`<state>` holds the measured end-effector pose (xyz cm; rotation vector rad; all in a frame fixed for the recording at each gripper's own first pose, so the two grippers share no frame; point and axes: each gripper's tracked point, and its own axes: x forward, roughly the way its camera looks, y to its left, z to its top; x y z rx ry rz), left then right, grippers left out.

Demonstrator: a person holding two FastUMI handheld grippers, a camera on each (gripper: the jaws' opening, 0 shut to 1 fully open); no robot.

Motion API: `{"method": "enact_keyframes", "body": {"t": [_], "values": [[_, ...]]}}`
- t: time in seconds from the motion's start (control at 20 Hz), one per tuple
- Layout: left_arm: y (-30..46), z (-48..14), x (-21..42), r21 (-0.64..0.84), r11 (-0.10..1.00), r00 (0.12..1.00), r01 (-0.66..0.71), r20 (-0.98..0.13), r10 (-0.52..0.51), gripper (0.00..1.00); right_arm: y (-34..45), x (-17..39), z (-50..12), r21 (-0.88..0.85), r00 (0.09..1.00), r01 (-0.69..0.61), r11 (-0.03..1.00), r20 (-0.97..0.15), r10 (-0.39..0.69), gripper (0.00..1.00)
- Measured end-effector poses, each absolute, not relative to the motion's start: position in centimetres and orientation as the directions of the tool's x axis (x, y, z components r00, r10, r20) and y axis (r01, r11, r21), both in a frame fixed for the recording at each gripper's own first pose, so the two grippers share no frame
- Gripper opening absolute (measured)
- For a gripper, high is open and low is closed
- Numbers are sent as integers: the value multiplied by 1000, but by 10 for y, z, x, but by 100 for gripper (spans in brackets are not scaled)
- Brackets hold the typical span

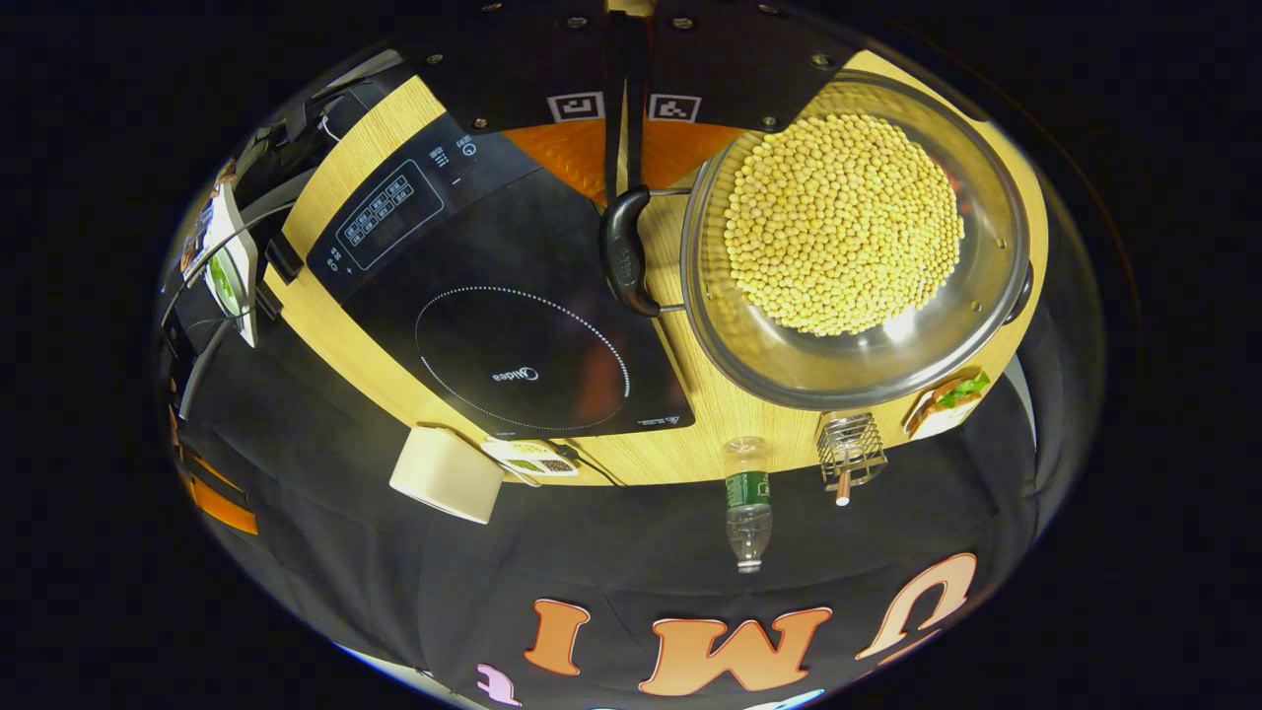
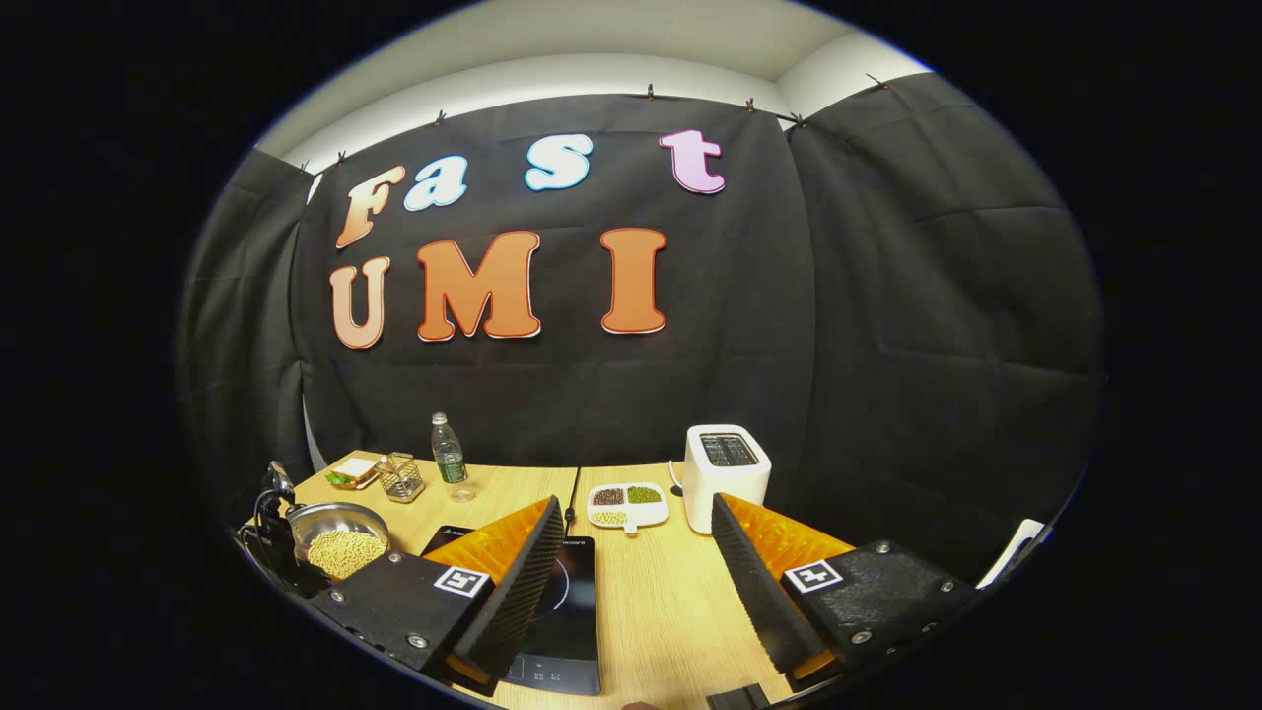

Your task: First push the handle of the pot to place it horizontally, then grasp the pot with both hands and set it on the induction cooktop.

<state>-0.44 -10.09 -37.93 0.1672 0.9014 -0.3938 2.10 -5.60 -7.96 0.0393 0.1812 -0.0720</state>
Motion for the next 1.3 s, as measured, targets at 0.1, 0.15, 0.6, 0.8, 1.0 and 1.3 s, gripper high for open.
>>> {"method": "enact_keyframes", "body": {"t": [0.1,0.15,0.6,0.8,1.0,1.3], "values": [[-103,-380,1,-20,915,556,403,-789,-262,5,-58,23,-82,30,980,78,997,-187,-71,94],[-104,-381,2,-18,915,557,404,-788,-262,1,-59,23,-83,29,979,81,996,-189,-74,94],[-108,-385,23,1,915,568,403,-784,-249,1,-71,28,-94,38,973,107,994,-211,-97,94],[-109,-384,28,-9,918,568,396,-783,-253,1,-73,28,-96,37,971,114,993,-215,-103,94],[-109,-385,31,-12,919,570,394,-781,-254,1,-75,27,-95,36,971,121,992,-213,-111,94],[-109,-385,34,-16,917,569,400,-780,-262,1,-73,25,-93,32,969,129,991,-214,-119,94]]}}
